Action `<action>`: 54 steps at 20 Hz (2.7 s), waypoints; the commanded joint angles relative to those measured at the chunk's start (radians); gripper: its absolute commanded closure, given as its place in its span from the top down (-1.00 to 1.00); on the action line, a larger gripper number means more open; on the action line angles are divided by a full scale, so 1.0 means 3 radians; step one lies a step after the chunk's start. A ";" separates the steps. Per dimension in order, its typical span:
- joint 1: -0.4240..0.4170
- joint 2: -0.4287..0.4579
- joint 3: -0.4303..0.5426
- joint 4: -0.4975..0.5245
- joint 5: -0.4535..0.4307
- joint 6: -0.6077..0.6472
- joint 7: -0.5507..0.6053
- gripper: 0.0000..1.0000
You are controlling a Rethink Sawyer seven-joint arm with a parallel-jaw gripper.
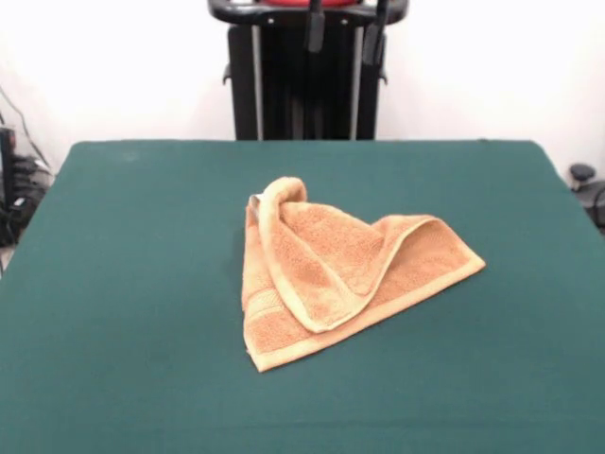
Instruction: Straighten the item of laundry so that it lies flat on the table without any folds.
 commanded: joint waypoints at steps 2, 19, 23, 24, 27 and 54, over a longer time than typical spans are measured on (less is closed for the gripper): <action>0.0066 0.0054 0.0293 0.0286 0.0042 0.0250 0.0332 1.00; -0.0036 0.1090 0.0736 0.0349 -0.0038 -0.1168 0.0387 1.00; 0.0016 0.1264 0.0711 0.0304 -0.0104 -0.1274 0.0365 1.00; 0.0014 0.1286 0.0716 0.0299 -0.0111 -0.1266 0.0343 1.00; 0.0037 0.1341 0.0708 0.0310 -0.0146 -0.1406 0.0343 1.00; 0.0075 0.1482 0.0739 0.0357 -0.0142 -0.1650 0.0406 1.00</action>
